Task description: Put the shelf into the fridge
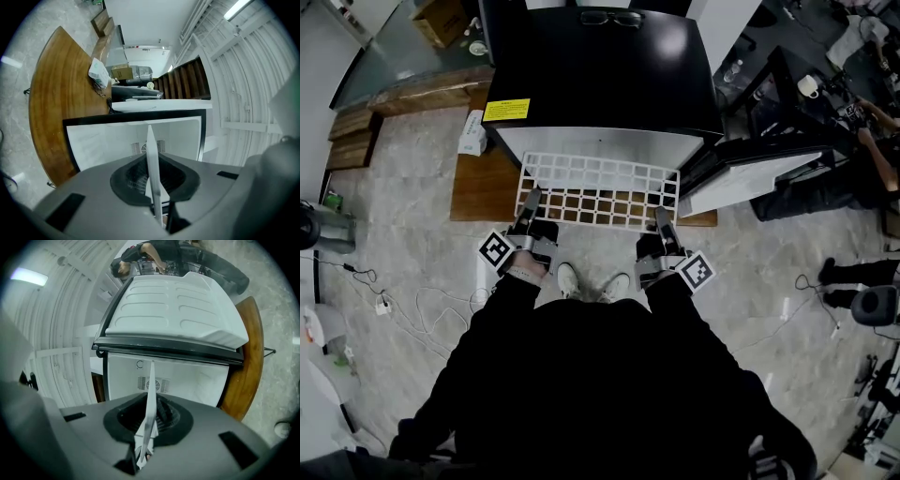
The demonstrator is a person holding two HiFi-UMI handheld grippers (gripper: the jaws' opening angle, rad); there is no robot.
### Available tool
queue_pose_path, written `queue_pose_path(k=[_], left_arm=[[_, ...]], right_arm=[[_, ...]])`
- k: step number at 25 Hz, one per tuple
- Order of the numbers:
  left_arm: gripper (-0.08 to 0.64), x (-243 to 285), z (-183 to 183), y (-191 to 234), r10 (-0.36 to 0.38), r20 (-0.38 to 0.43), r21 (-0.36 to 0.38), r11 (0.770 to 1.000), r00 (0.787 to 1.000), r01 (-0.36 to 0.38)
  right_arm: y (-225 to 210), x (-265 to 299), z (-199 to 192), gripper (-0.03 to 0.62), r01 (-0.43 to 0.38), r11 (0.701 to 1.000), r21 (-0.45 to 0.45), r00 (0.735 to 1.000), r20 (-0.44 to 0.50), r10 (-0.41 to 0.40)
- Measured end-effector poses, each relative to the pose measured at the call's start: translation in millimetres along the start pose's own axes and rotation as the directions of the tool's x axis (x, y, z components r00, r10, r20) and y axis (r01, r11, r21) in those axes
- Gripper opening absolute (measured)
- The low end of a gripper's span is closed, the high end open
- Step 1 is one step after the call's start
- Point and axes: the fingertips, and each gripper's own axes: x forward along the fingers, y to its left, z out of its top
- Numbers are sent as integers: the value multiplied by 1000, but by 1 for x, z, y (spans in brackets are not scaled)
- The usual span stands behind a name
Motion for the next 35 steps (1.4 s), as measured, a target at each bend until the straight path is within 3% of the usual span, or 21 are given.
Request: queue_pose_path(k=[35], left_arm=[[32,44,21,13,20,22,-10,1000,1000,-19]], right_arm=[[-15,75,23,31,40,998,45,998,40,-42]])
